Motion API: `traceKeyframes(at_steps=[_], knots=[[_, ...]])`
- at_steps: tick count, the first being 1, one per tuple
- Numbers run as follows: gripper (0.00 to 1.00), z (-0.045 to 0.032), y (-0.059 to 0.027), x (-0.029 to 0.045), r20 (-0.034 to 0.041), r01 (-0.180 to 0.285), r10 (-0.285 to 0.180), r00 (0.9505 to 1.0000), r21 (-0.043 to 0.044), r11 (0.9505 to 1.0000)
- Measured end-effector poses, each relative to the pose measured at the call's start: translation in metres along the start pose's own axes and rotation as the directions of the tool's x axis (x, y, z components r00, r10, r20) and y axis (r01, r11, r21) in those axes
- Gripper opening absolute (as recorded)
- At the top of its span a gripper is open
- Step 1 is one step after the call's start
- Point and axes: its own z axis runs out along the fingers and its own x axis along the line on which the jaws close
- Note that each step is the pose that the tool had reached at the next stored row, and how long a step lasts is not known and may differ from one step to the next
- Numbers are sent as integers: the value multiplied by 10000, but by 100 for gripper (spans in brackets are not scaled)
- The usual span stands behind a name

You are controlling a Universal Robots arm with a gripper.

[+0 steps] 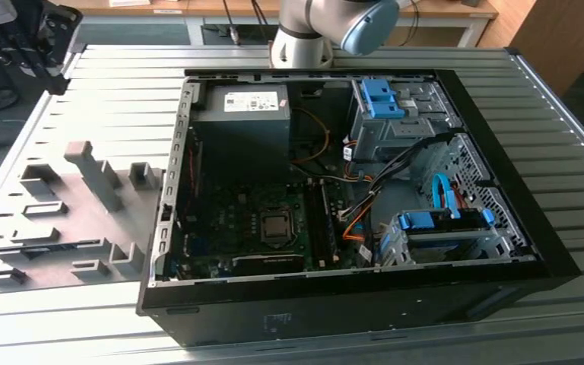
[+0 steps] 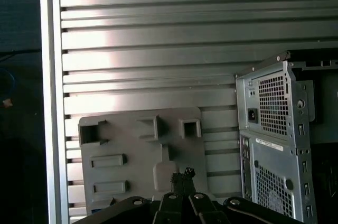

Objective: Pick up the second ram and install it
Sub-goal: 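Reach for the second ram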

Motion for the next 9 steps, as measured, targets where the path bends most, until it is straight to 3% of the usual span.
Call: traceKeyframes(at_steps=[9], knots=[[10, -2, -15, 188, 0, 1, -1, 10000, 0, 10000]])
